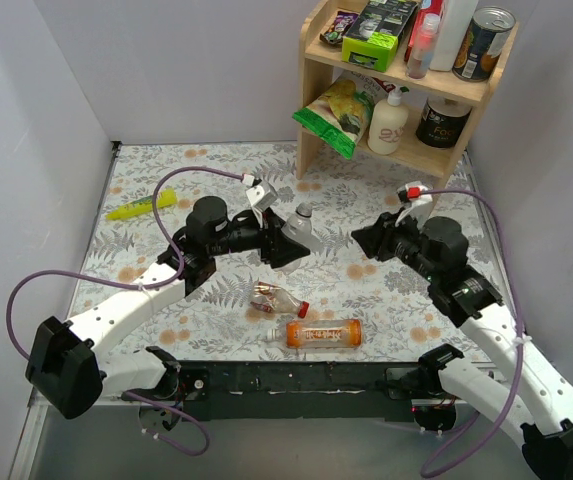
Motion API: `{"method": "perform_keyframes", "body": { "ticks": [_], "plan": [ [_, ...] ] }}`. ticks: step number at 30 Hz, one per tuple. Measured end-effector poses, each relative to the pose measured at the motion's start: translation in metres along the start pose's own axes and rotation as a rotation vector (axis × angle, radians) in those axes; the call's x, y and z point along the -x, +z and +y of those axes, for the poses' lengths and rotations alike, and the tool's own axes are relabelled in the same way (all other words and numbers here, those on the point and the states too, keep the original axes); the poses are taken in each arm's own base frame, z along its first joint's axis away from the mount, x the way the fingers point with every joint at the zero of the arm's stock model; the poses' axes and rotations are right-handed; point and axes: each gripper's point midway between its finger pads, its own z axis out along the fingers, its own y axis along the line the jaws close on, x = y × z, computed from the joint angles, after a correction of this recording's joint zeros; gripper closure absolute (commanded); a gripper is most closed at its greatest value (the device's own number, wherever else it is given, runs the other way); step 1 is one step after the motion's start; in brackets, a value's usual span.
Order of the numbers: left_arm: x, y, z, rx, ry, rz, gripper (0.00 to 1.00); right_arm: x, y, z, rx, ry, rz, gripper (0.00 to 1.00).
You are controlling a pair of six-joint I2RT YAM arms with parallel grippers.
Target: Unscrew the bottle caps
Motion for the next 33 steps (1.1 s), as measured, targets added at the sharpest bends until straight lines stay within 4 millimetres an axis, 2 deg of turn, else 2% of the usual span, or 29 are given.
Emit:
{"method": "perform_keyframes", "body": {
  "ticks": [5, 7, 9, 13, 17, 30, 33],
  "plan": [
    [0.008, -0.003, 0.01, 0.074, 0.03, -0.032, 0.97, -0.101, 0.006, -0.069, -0.282, 0.06, 0.21, 0.77],
    [0.006, -0.002, 0.014, 0.09, 0.025, -0.026, 0.97, -0.129, 0.002, -0.09, -0.376, 0.062, 0.268, 0.78],
    [0.004, -0.002, 0.016, 0.099, 0.019, -0.02, 0.97, -0.146, 0.001, -0.106, -0.454, 0.058, 0.295, 0.77],
    [0.002, -0.002, 0.018, 0.108, 0.016, -0.016, 0.97, -0.167, 0.002, -0.128, -0.551, 0.052, 0.318, 0.76],
    [0.002, -0.002, 0.018, 0.109, 0.015, -0.015, 0.97, -0.182, 0.007, -0.141, -0.601, 0.049, 0.334, 0.75],
    [-0.006, 0.0, 0.022, 0.116, -0.004, 0.009, 0.97, -0.224, 0.026, -0.164, -0.672, 0.049, 0.415, 0.69],
    [-0.007, 0.0, 0.022, 0.116, -0.006, 0.012, 0.97, -0.222, 0.035, -0.167, -0.685, 0.048, 0.402, 0.65]
  ]
}}
